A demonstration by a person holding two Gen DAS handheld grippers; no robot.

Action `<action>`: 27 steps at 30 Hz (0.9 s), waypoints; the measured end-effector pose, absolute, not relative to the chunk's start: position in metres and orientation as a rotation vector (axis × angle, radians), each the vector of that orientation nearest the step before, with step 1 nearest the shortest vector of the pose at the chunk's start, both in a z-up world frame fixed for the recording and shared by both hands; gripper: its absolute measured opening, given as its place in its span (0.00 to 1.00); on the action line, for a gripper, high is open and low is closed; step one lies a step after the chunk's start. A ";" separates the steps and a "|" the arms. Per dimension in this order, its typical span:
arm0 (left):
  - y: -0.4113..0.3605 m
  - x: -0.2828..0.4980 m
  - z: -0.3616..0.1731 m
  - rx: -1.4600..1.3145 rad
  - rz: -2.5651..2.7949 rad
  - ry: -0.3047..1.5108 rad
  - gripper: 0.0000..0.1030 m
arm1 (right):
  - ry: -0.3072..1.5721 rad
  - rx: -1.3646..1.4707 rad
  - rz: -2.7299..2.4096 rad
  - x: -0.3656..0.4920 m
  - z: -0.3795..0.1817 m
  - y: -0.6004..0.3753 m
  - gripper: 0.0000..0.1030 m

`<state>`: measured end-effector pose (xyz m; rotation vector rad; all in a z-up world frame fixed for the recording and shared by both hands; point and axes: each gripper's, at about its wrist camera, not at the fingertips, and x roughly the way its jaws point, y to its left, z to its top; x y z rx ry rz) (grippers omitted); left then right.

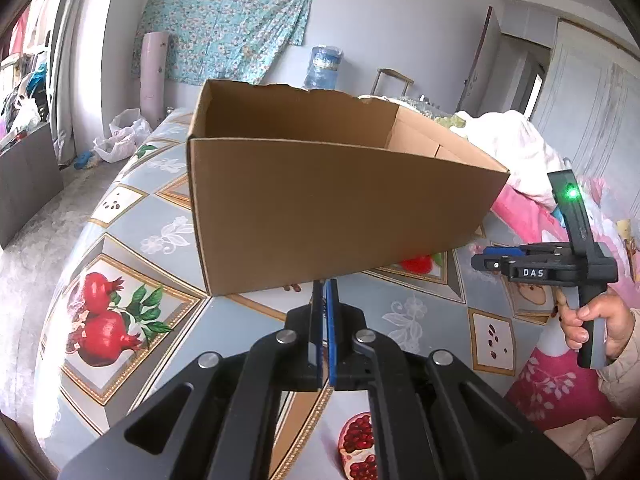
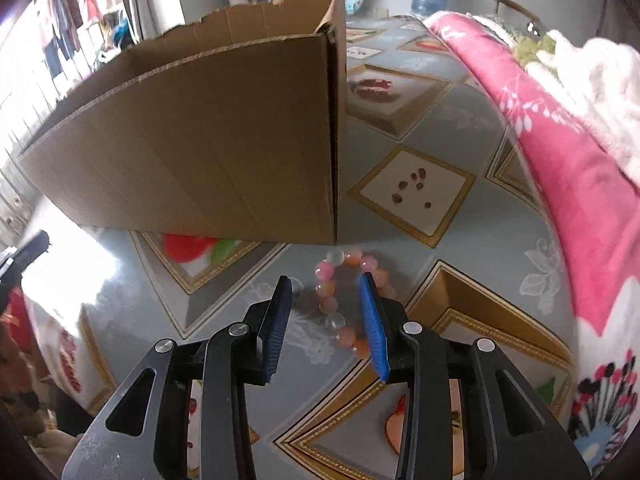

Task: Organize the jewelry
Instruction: 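Lower the right tool onto the pink bead bracelet and close it, then lift the pink bead bracelet with the right tool and carry it over the box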

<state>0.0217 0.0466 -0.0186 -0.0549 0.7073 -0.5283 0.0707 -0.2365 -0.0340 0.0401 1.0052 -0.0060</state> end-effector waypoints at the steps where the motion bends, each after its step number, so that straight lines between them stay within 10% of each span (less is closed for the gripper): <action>1: 0.048 0.022 -0.018 -0.063 -0.532 0.703 0.01 | 1.006 0.033 -0.011 0.070 -0.035 -0.235 0.33; 7: 0.054 0.017 -0.015 -0.098 -0.559 0.676 0.01 | 0.999 0.035 -0.018 0.065 -0.036 -0.234 0.07; 27: 0.059 -0.005 0.055 -0.091 -0.568 0.523 0.01 | 0.711 0.394 0.245 0.007 0.049 -0.275 0.07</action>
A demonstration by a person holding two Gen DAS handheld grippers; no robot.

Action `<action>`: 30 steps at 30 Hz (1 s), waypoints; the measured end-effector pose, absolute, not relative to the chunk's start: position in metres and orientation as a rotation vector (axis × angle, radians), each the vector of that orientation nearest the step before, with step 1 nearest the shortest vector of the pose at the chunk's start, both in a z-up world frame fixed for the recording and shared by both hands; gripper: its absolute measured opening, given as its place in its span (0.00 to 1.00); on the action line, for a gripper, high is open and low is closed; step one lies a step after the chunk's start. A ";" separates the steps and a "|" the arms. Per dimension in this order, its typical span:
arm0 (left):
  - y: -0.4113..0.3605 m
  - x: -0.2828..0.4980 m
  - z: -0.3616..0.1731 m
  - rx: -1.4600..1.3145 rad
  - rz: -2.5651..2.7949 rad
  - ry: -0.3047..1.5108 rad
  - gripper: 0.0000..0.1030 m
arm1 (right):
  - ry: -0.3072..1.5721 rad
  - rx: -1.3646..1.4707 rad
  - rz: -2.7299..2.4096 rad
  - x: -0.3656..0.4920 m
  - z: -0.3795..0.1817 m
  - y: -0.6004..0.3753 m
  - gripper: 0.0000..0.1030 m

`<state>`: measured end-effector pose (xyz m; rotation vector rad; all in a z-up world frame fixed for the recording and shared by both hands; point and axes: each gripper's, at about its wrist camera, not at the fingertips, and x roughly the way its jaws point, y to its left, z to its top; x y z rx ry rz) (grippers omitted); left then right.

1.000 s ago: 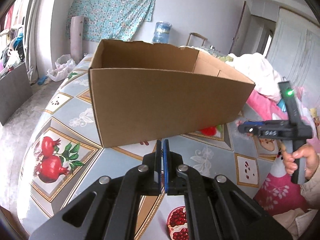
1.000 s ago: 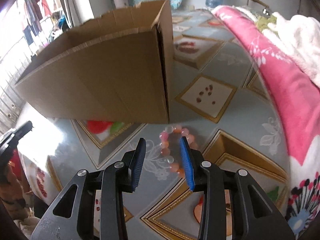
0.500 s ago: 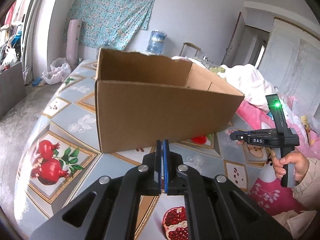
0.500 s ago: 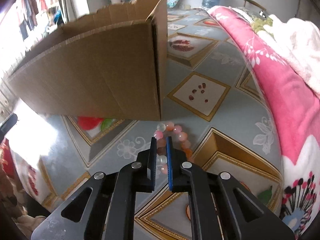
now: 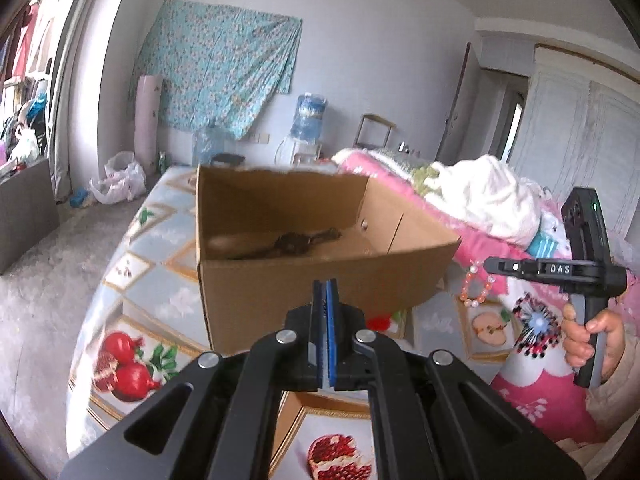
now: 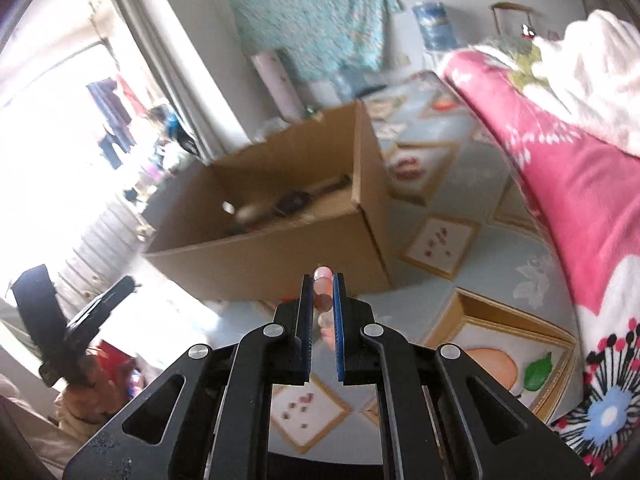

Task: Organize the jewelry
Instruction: 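Lift the pink bead bracelet with the right tool and carry it over the box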

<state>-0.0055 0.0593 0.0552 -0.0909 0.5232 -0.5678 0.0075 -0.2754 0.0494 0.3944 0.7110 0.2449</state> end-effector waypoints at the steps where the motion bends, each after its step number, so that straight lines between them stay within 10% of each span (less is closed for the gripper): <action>1: 0.059 -0.006 0.061 -0.092 -0.571 0.512 0.01 | 0.693 0.408 0.276 0.005 0.055 -0.275 0.07; 13: 0.014 0.055 0.112 -0.078 -0.649 0.539 0.01 | 0.489 0.430 0.523 0.059 0.105 -0.266 0.07; 30: -0.038 0.175 0.039 -0.087 -0.583 0.984 0.04 | 0.601 0.451 0.544 0.132 0.073 -0.281 0.07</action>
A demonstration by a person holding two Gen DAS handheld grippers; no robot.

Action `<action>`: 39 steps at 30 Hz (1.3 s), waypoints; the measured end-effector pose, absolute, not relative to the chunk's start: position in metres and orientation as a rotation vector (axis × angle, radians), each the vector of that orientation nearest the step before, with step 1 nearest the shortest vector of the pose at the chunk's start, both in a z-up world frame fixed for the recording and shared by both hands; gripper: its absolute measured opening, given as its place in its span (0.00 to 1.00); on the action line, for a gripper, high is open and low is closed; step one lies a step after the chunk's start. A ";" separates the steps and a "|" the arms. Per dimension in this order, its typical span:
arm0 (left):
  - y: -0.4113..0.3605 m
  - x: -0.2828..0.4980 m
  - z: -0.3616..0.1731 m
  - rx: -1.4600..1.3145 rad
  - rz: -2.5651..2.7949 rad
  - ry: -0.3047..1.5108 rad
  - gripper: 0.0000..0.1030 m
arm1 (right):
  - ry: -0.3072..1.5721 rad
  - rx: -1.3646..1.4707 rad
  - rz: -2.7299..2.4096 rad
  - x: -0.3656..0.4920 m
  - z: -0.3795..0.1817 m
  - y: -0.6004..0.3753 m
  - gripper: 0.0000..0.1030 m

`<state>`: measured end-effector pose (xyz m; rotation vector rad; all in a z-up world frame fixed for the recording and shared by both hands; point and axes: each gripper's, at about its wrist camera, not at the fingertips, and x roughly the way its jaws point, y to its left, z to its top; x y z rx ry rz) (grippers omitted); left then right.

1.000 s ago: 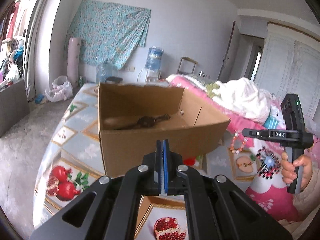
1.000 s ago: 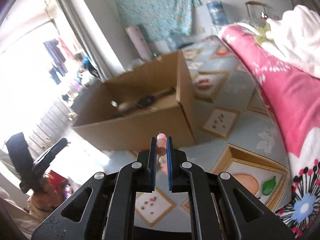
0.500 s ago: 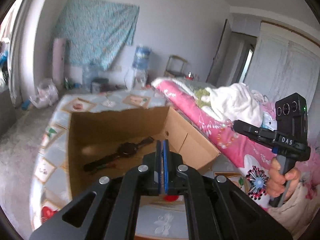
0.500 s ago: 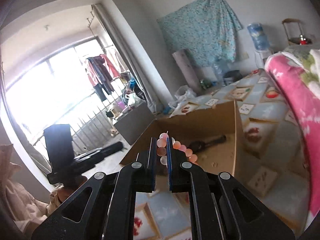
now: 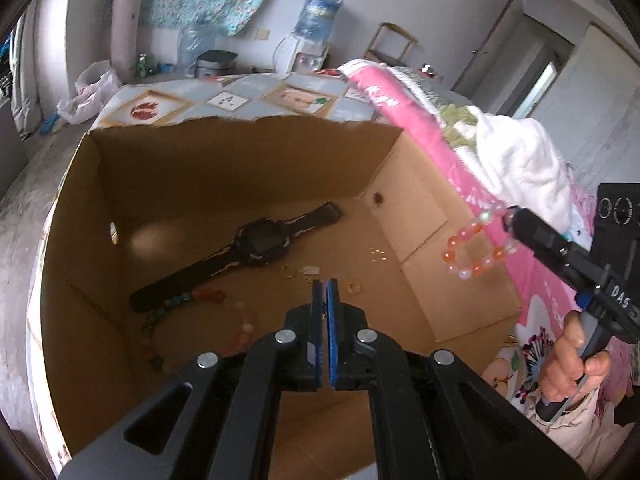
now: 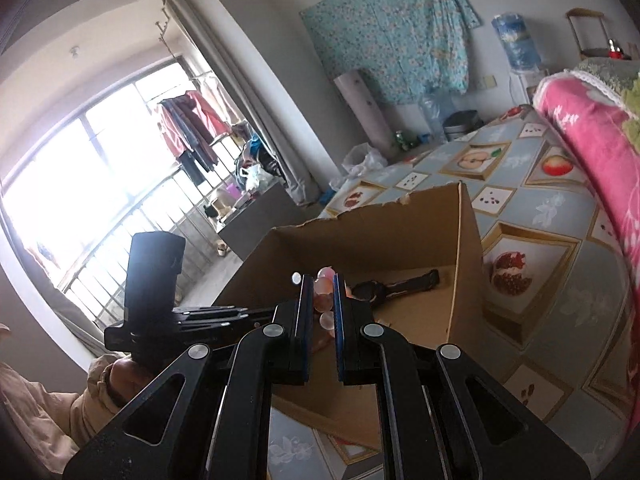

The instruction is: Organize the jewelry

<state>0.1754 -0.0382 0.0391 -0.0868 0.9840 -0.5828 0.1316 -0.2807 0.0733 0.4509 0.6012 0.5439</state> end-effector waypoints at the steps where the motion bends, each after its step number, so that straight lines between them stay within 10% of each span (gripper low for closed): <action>1: -0.038 0.176 0.038 -0.089 -0.577 0.988 0.08 | 0.602 0.455 0.546 0.132 0.074 -0.281 0.07; 17: -0.003 0.143 0.061 -0.016 -0.412 0.837 0.71 | 0.809 0.366 0.425 0.159 0.060 -0.276 0.07; 39: 0.023 0.124 0.058 0.023 -0.327 0.763 0.85 | 0.943 0.168 0.234 0.150 0.066 -0.252 0.12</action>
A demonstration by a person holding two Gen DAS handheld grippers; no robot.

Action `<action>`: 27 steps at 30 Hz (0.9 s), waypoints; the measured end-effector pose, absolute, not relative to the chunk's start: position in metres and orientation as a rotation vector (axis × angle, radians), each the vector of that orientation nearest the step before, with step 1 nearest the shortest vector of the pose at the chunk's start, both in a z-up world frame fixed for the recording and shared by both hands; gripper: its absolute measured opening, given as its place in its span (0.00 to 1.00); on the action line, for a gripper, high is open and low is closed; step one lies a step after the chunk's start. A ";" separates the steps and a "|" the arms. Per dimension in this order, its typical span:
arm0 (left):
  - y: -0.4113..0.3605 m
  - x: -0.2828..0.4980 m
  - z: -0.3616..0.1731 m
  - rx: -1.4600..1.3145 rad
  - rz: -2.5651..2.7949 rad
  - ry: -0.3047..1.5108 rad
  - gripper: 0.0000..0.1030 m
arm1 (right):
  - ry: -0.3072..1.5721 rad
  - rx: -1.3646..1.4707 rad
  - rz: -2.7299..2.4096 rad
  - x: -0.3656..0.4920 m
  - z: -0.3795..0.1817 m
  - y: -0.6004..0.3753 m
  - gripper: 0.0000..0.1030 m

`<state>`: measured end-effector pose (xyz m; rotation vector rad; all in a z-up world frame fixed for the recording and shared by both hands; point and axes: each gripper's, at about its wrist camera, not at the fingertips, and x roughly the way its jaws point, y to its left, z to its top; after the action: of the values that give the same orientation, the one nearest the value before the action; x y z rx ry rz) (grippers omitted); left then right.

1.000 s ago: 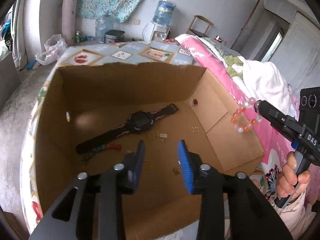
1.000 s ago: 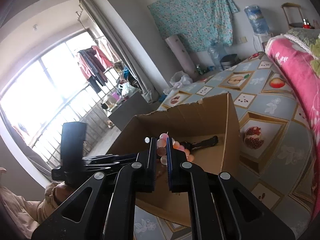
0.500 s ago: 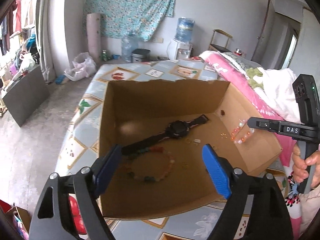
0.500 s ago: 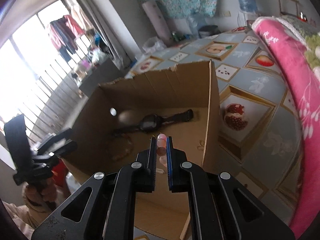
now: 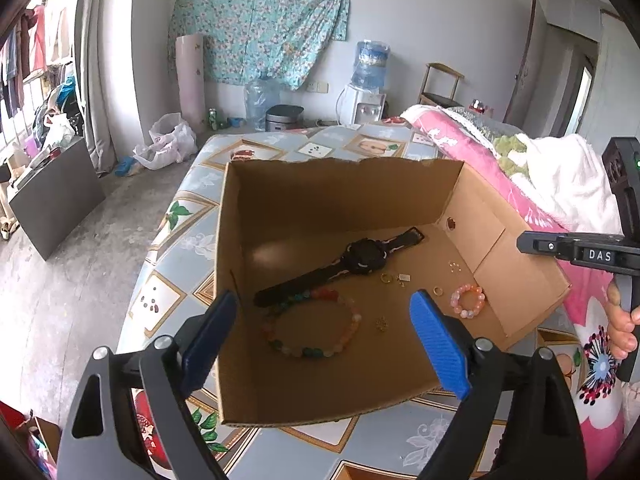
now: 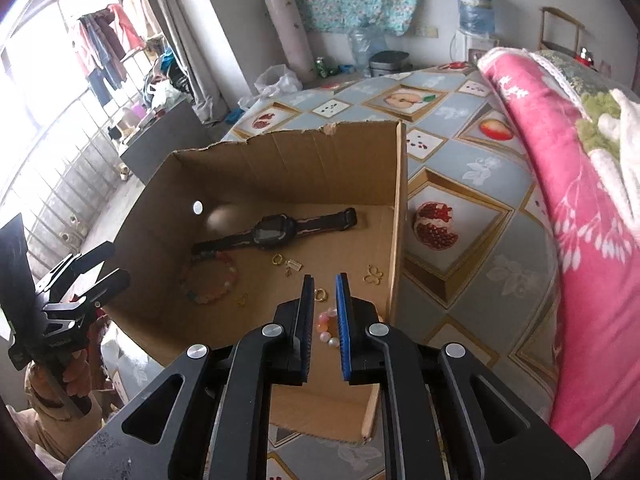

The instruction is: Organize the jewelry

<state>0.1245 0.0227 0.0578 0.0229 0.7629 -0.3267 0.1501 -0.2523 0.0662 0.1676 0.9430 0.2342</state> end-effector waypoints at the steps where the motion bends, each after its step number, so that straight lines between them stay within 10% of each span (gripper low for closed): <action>1: 0.024 0.124 0.058 0.020 -0.323 0.760 0.86 | 0.941 0.169 0.230 0.148 0.067 -0.251 0.12; 11: 0.027 0.120 0.061 0.006 -0.295 0.745 0.91 | 0.760 0.111 0.133 0.111 0.094 -0.233 0.54; 27: 0.043 0.115 0.077 -0.004 -0.208 0.707 0.92 | 0.870 0.249 0.005 0.111 0.057 -0.261 0.58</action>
<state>0.1148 0.0433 0.0767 -0.0041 0.7071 -0.2075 0.1112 -0.2611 0.0568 0.2487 0.8701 0.0052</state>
